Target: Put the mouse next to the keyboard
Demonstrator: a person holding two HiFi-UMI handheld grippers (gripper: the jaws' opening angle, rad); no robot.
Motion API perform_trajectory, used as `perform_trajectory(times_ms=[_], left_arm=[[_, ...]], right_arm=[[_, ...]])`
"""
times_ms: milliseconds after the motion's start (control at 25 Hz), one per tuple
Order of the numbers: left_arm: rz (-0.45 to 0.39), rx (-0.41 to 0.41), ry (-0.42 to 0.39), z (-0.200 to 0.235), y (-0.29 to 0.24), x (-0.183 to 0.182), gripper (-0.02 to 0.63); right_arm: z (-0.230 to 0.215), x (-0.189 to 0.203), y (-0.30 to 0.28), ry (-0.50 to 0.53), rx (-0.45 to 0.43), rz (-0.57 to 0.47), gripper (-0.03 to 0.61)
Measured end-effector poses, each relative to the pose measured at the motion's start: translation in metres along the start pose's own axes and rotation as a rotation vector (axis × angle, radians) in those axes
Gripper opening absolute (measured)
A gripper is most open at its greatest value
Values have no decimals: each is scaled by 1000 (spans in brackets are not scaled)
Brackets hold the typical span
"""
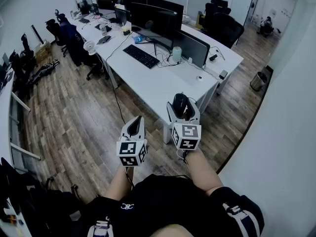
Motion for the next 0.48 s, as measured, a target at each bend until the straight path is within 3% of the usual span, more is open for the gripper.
perform_trajectory(times_ms=[480], left_arm=[[-21,14,-1,44,17,0,12]], right_arm=[[42,3,-10,-34,-1,-6,336]])
Point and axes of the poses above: the fingertips, and each gripper's own axes: y backward along the fingers, z to its left, x out of its underside, the point moved 6 cm from there along y, backward along the fingers, and after that the axes turned 3 degrees about -z, right-handed, at the moved point
